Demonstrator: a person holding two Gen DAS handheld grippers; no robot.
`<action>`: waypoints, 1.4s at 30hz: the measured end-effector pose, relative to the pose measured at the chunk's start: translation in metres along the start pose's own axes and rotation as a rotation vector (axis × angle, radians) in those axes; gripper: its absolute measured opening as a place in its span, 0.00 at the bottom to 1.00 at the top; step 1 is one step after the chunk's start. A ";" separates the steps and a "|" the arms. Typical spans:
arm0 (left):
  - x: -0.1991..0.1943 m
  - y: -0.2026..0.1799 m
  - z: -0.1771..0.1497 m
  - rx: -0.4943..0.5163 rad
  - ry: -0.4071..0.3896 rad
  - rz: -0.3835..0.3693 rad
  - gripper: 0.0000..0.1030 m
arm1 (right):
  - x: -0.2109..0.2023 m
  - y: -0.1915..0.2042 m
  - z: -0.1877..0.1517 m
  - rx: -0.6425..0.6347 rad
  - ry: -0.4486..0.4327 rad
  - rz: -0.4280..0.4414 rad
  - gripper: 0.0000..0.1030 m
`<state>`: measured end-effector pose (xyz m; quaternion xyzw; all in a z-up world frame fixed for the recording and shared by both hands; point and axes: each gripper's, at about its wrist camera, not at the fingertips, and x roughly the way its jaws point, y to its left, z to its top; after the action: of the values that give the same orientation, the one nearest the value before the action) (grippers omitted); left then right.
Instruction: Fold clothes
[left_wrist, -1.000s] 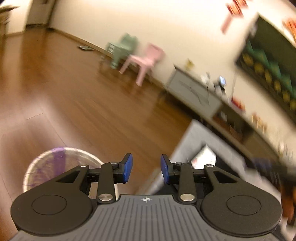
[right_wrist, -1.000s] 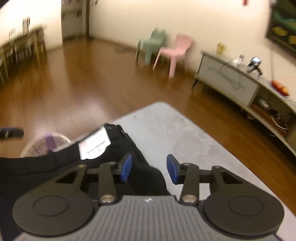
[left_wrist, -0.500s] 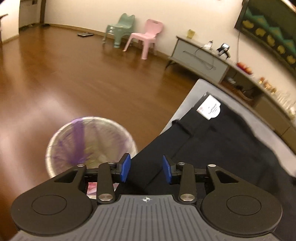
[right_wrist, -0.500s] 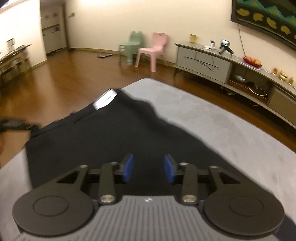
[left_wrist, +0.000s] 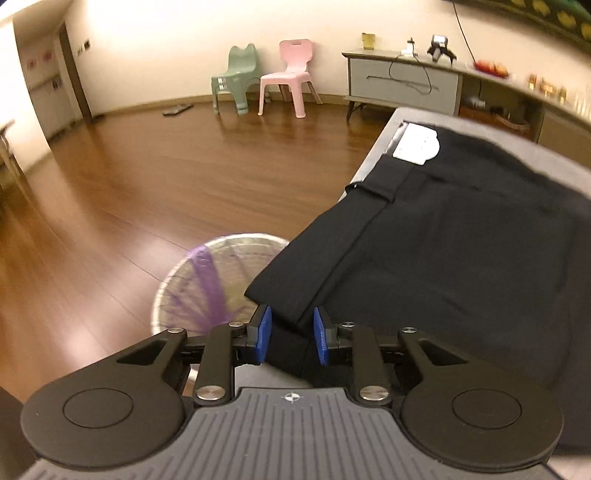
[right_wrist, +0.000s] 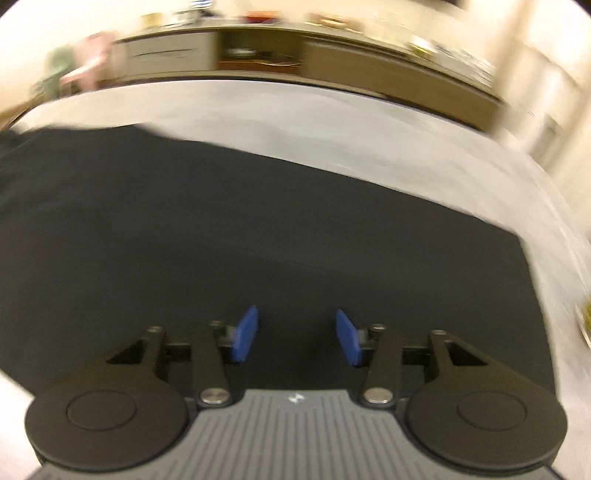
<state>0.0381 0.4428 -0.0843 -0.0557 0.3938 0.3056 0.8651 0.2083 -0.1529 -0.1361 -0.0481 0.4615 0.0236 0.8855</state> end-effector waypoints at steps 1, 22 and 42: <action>-0.002 -0.002 -0.001 0.014 0.001 0.020 0.26 | 0.001 -0.021 -0.002 0.042 0.004 -0.005 0.49; -0.049 -0.147 -0.011 0.233 0.017 -0.186 0.25 | 0.030 -0.181 -0.003 0.141 -0.076 -0.113 0.36; 0.074 -0.172 0.131 0.129 -0.013 -0.202 0.28 | 0.053 -0.127 0.027 0.060 -0.121 -0.004 0.45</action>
<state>0.2583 0.3842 -0.0727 -0.0373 0.3995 0.1909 0.8959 0.2719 -0.2767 -0.1565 -0.0211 0.4074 0.0110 0.9129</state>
